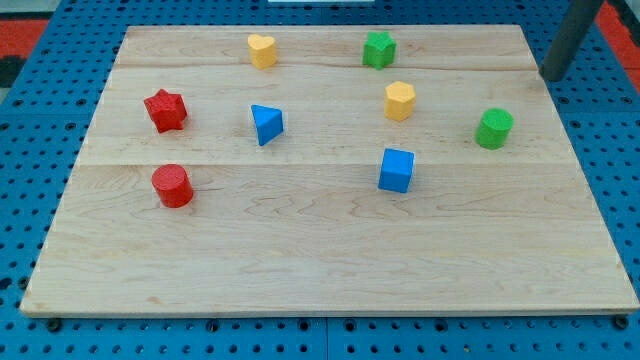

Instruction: Move your arm to the top left side of the green circle

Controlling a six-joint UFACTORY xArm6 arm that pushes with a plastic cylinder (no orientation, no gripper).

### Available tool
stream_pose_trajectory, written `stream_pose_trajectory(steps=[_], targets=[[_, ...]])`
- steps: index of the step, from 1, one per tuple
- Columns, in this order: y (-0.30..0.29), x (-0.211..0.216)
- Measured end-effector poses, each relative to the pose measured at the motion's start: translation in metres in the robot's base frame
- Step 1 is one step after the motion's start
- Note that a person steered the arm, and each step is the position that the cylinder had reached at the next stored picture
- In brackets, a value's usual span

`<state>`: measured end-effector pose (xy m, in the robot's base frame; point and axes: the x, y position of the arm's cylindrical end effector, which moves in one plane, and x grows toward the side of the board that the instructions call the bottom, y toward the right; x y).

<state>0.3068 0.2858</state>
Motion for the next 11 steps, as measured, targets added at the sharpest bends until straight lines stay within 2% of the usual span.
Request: stream_pose_trajectory(steps=[1, 3, 4, 11], targets=[[-0.053, 0.002], [-0.106, 0.052], [-0.121, 0.042], [-0.117, 0.060]])
